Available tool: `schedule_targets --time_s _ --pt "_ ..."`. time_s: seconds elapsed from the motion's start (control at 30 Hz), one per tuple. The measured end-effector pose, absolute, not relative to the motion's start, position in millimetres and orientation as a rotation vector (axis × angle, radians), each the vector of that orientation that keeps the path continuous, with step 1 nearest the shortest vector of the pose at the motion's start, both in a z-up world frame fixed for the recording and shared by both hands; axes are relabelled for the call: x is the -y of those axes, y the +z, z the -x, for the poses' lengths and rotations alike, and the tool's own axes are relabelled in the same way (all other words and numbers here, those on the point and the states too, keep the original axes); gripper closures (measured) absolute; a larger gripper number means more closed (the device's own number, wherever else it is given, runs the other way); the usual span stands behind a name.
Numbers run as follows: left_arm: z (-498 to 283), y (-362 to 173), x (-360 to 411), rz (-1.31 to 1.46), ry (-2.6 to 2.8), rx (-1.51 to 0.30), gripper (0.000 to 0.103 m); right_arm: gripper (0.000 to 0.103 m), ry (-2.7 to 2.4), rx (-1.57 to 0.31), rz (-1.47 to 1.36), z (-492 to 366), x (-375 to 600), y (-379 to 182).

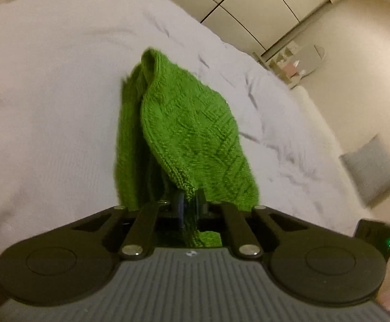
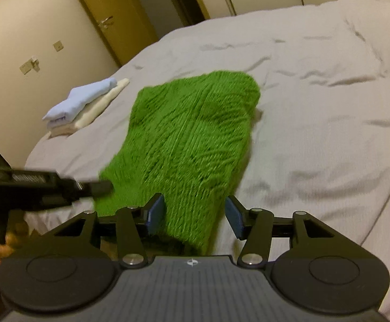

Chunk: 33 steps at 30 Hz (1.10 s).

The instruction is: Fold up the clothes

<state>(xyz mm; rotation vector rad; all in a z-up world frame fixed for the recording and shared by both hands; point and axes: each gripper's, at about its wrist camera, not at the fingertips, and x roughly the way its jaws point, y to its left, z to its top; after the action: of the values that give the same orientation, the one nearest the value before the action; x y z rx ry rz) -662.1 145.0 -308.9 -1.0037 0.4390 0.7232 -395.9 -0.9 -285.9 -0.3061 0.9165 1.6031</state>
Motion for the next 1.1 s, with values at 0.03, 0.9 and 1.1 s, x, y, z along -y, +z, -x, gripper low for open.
schedule_targets --time_s 0.03,0.9,1.1 --pt "661 -310 -145 1.000 0.729 -0.442 0.098 0.050 1.609 -0.920 0.330 402 1 -288" --pt "620 -312 -145 0.710 0.787 -0.610 0.092 0.075 1.627 -0.680 0.502 431 -48 -302" --pt "631 -300 -142 0.715 0.781 -0.593 0.095 0.075 1.571 -0.637 0.620 446 -54 -299"
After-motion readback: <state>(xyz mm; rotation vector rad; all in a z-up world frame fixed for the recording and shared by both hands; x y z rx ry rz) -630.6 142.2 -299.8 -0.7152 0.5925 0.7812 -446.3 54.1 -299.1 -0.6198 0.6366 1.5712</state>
